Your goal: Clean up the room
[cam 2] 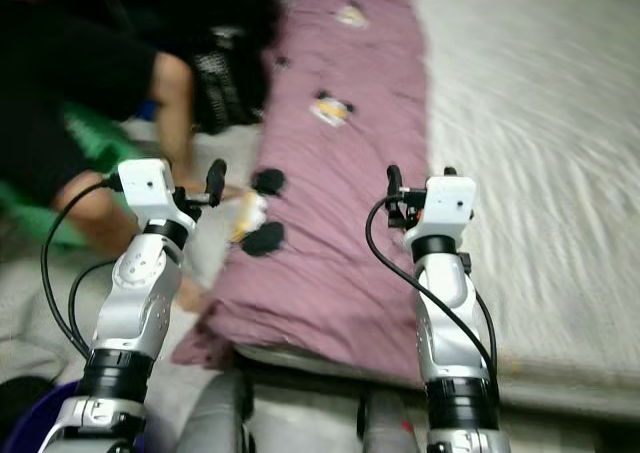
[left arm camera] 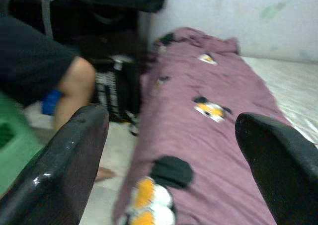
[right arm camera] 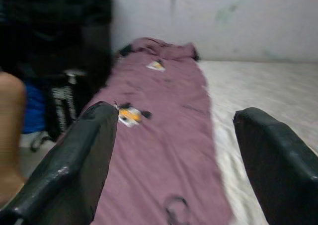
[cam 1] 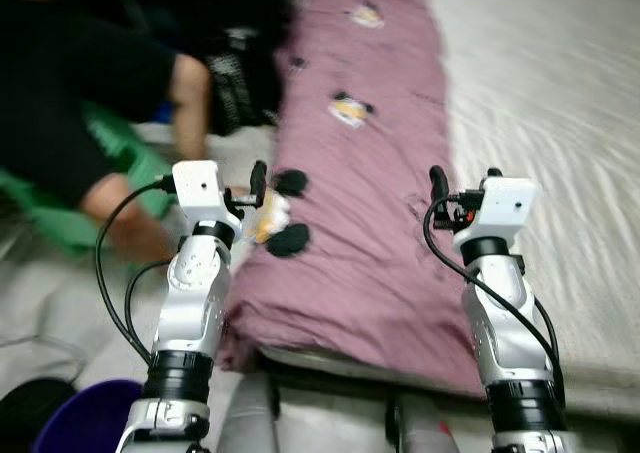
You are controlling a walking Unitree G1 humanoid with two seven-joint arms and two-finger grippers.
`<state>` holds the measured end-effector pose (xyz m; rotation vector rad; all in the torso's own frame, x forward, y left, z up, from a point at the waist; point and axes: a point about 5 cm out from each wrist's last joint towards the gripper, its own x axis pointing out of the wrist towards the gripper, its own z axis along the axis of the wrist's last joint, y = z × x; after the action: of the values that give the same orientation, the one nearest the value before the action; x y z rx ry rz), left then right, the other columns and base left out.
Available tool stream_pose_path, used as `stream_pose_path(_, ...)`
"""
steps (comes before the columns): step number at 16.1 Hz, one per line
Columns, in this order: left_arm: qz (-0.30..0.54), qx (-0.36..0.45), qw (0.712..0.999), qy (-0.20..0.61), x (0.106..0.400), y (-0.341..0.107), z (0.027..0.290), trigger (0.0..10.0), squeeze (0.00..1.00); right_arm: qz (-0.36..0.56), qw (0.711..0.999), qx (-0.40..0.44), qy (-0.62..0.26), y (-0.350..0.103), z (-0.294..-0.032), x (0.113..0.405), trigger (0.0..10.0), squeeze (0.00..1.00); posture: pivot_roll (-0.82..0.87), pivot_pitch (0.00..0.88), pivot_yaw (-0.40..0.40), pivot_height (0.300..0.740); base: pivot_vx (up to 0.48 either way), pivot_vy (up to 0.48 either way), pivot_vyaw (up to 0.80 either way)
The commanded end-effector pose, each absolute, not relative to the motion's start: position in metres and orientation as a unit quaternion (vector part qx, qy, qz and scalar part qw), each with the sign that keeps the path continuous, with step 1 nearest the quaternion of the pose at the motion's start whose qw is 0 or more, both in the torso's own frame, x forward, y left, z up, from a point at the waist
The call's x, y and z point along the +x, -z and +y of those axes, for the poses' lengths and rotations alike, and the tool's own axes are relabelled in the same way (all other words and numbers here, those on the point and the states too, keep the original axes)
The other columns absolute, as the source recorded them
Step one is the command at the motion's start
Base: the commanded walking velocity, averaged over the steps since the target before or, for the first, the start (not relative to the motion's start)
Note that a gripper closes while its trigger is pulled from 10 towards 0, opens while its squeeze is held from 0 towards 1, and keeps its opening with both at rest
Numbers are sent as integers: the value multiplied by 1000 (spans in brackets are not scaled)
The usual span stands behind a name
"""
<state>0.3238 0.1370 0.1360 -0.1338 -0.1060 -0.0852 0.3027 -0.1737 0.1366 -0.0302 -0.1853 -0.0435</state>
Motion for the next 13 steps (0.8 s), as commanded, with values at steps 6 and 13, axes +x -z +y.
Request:
stream_pose_path(6, -52, -55, 997, 30, 324, -135, 142, 10000, 0, -70, 996, -36, 47, -125, -180, 300, 10000, 0, -68, 0, 69, 740, 0, 0, 0)
stream_pose_path(13, -43, -51, 997, 29, 325, -131, 142, 10000, 0, -60, 994, -67, 56, -118, -186, 297, 10000, 0, -67, 0, 66, 740, 0, 0, 0)
